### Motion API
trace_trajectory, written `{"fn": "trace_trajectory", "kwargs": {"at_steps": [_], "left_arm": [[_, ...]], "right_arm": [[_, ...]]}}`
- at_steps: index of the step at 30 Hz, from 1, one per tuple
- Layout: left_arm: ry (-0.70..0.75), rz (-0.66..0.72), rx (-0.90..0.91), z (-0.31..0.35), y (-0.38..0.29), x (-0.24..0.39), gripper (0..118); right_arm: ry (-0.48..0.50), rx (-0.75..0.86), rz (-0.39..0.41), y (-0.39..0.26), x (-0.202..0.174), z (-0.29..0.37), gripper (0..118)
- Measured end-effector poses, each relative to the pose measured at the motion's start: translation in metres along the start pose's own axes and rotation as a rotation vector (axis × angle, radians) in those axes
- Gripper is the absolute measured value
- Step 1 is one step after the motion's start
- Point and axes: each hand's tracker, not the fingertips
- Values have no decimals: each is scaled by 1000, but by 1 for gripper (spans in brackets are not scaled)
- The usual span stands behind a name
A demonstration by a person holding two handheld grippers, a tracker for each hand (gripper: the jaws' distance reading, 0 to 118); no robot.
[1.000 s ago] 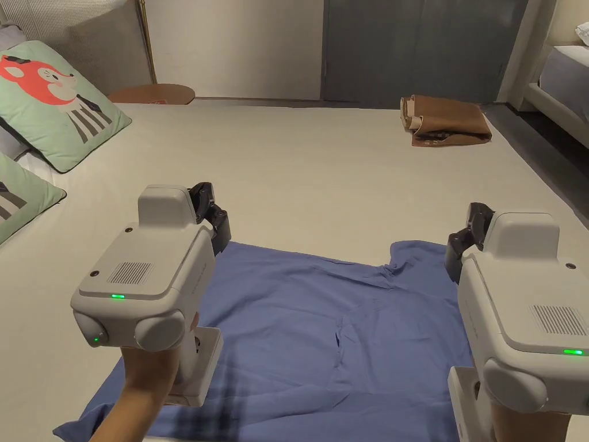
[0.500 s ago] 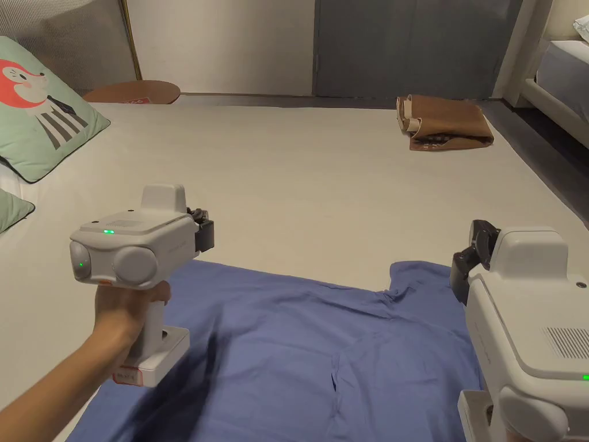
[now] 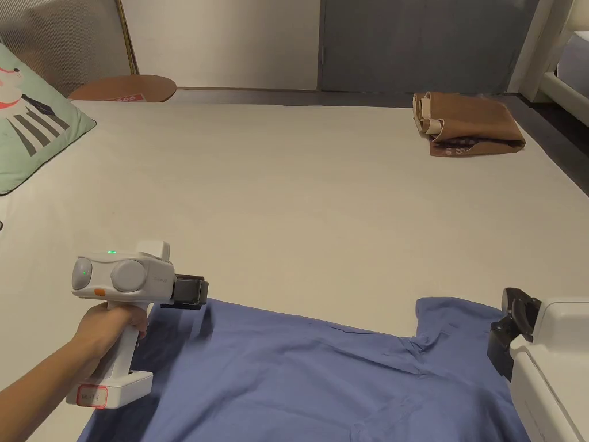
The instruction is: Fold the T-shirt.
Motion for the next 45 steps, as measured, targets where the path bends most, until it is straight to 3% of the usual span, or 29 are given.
{"fn": "trace_trajectory", "kwargs": {"at_steps": [1,3,4,6,7,8,11,15,16,19,20,21,23,27,31,34,35,36,37,45], "left_arm": [[7,-13,-10,-5,-2,3,100],[24,-54,-39,-16,-8,7,61],[36,-75,-52,-20,-13,11,49],[76,-111,24,-15,-20,22,46],[55,-108,17,-11,-20,22,30],[-13,-101,15,-9,-21,25,3],[18,-155,19,0,-19,35,2],[28,-163,129,35,-17,35,2],[14,-158,142,45,-17,34,2],[-27,-153,185,76,-16,35,2],[-30,-154,199,86,-15,36,2],[-44,-160,208,95,-15,36,2],[-59,-161,225,110,-15,41,2],[-67,-167,250,128,-13,43,2],[-73,-164,261,141,-17,42,2],[-70,-166,259,146,-19,41,2],[-65,-165,260,146,-20,39,2],[-62,-161,261,148,-20,38,2],[-60,-156,260,149,-21,37,2],[-30,-111,308,182,-36,30,2]], "right_arm": [[-5,-16,4,-3,2,-3,1],[-14,-35,4,-16,4,-10,1],[-17,-44,2,-19,7,-12,1],[-27,-64,-1,-25,12,-12,1],[-28,-68,-5,-27,16,-12,1],[-33,-78,-7,-29,20,-12,1],[-51,-105,-36,-28,34,-14,1],[-57,-232,-160,-24,62,-36,2],[-57,-259,-190,-26,70,-46,9],[-59,-413,-214,-36,95,-90,88],[-50,-460,-197,-41,99,-102,105],[-43,-489,-198,-48,101,-114,106],[-35,-548,-190,-52,100,-123,106],[3,-639,-268,-59,88,-140,104],[15,-682,-197,-67,72,-149,95],[-10,-701,-101,-75,63,-148,47],[13,-644,-89,-73,61,-141,39],[22,-671,-87,-70,61,-138,14],[39,-676,-93,-68,61,-134,1],[7,-397,-10,-19,63,-75,1]]}}
